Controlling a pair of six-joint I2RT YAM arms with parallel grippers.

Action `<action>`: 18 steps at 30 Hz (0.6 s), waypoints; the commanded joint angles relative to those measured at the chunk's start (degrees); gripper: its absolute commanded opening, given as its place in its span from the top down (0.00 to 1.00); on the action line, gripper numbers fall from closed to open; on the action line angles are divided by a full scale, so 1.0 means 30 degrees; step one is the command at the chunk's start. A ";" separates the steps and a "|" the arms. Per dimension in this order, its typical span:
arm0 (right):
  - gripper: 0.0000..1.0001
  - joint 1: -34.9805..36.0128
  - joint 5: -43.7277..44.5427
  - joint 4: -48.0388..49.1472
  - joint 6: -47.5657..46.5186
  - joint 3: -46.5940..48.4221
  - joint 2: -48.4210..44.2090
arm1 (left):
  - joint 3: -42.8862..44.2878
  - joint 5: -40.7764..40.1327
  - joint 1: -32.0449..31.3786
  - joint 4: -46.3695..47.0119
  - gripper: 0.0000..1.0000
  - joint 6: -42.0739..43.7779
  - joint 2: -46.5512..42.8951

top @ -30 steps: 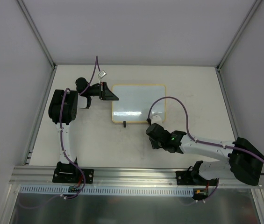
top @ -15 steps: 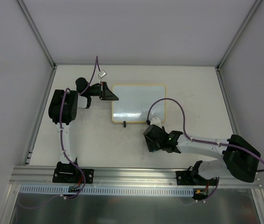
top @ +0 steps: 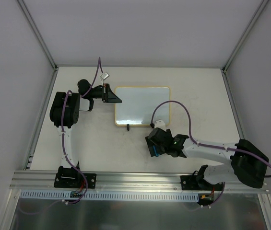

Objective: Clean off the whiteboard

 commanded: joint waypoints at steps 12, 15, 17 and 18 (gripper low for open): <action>0.17 0.0228 0.0148 -0.0100 0.0363 -0.0028 -0.1037 | 0.0407 0.1646 0.0055 0.5945 0.67 -0.1026 -0.0107; 0.18 0.0198 0.0207 -0.0042 0.0363 -0.0028 -0.1154 | 0.0495 0.1617 0.0084 0.6062 0.66 -0.1143 -0.0078; 0.18 0.0256 0.0236 -0.0071 0.0304 -0.0057 -0.1212 | 0.0466 0.1501 0.0171 0.6150 0.65 -0.1231 -0.0049; 0.18 0.0257 0.0236 -0.0071 0.0304 -0.0086 -0.1213 | 0.0466 0.1471 0.0230 0.6238 0.65 -0.1261 -0.0078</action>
